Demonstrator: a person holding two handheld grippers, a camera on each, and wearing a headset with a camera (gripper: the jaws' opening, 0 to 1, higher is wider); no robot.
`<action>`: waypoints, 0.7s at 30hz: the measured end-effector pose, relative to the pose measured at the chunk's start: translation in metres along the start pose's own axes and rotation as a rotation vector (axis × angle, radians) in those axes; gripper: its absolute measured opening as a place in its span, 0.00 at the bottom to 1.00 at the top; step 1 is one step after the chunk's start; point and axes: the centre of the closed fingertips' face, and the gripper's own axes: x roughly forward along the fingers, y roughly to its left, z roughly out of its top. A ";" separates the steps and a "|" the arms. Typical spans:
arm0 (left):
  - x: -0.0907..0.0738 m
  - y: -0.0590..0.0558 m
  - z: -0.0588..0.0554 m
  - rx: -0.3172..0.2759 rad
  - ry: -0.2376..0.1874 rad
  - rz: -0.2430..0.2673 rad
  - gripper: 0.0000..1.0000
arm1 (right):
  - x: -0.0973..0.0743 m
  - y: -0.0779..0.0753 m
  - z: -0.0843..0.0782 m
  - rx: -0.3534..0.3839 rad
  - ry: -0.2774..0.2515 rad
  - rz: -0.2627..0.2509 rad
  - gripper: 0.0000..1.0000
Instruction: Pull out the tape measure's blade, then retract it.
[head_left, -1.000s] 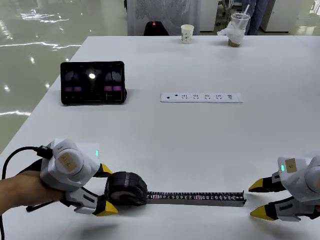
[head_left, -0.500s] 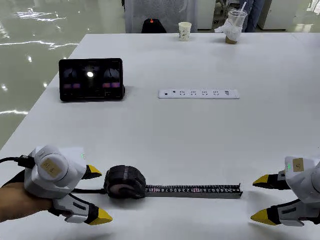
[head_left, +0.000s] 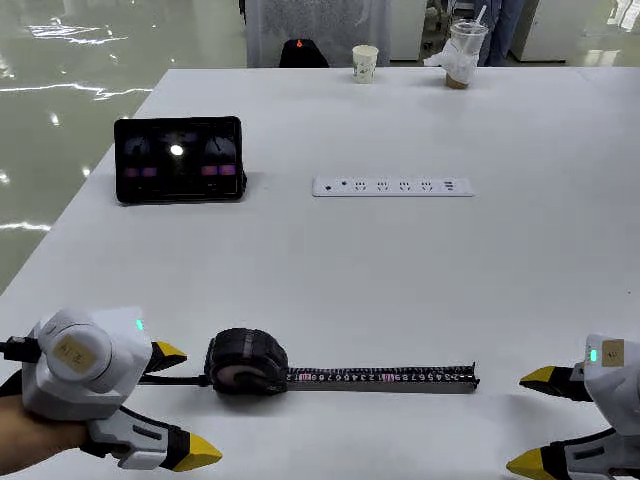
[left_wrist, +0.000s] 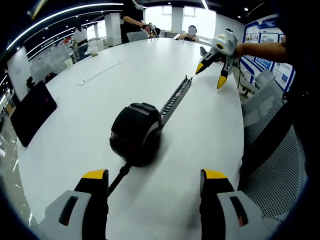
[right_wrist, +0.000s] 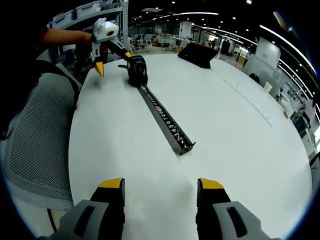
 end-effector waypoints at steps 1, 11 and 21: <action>-0.001 0.000 -0.001 -0.006 -0.002 0.004 0.71 | 0.000 0.001 0.000 0.009 0.001 -0.003 0.58; -0.004 -0.013 -0.008 -0.082 -0.029 0.045 0.76 | -0.001 0.014 0.002 0.093 -0.017 -0.036 0.63; -0.004 -0.022 -0.015 -0.163 -0.060 0.087 0.82 | -0.001 0.019 0.010 0.181 -0.064 -0.109 0.73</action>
